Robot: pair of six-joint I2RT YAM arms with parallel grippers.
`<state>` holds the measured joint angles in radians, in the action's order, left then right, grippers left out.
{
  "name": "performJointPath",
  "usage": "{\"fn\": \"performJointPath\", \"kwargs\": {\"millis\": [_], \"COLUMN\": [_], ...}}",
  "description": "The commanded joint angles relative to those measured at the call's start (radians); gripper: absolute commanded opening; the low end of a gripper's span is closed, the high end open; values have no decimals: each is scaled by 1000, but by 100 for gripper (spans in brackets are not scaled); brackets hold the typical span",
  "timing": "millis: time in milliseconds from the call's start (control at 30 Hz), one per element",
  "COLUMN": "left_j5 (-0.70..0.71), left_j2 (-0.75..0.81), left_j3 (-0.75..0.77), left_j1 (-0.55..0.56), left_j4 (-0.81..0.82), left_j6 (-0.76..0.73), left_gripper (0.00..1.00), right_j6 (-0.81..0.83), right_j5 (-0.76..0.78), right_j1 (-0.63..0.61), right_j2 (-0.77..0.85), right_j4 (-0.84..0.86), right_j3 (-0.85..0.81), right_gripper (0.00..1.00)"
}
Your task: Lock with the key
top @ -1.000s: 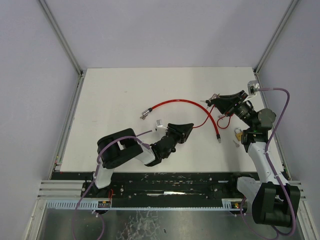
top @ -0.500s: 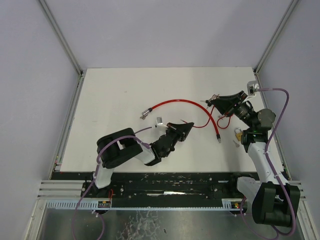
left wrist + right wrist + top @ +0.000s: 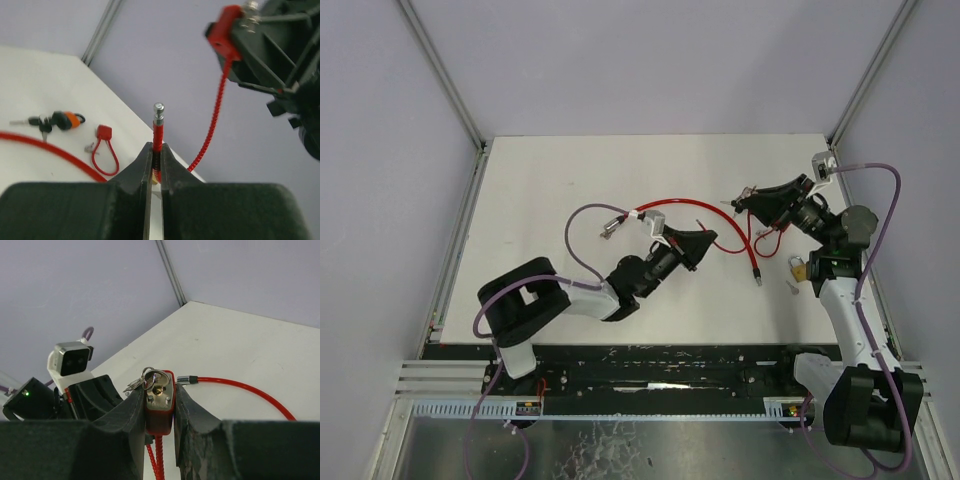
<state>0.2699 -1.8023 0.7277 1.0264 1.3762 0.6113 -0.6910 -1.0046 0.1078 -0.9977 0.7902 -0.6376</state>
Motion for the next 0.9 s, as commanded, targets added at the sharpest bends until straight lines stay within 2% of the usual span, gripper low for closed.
{"fn": "performJointPath", "kwargs": {"millis": [0, 167, 367, 467, 600, 767, 867], "left_j5": [-282, -433, -630, -685, -776, -919, -937], "left_j2": [61, 70, 68, 71, 49, -21, -30], "left_j3": [81, 130, 129, 103, 93, 117, 127], "left_j1": [-18, -53, -127, -144, -179, -233, -239], "left_j4": [-41, -243, -340, -311, -284, -176, -187], "left_j6": [-407, -506, -429, -407, -340, -153, -144], "left_gripper": [0, 0, 0, 0, 0, 0, 0], "right_j6": [-49, -38, -34, 87, 90, 139, 169], "right_j5": [-83, -116, -158, -161, -176, -179, -185], "right_j1": [1, 4, -23, -95, -152, -166, -178], "right_j2": [-15, -10, -99, -143, -183, -212, -219], "right_j4": [15, 15, 89, -18, 63, 40, 20], "right_j3": [-69, -77, -39, -44, -17, -11, -13], "right_gripper": [0, 0, 0, 0, 0, 0, 0]}}
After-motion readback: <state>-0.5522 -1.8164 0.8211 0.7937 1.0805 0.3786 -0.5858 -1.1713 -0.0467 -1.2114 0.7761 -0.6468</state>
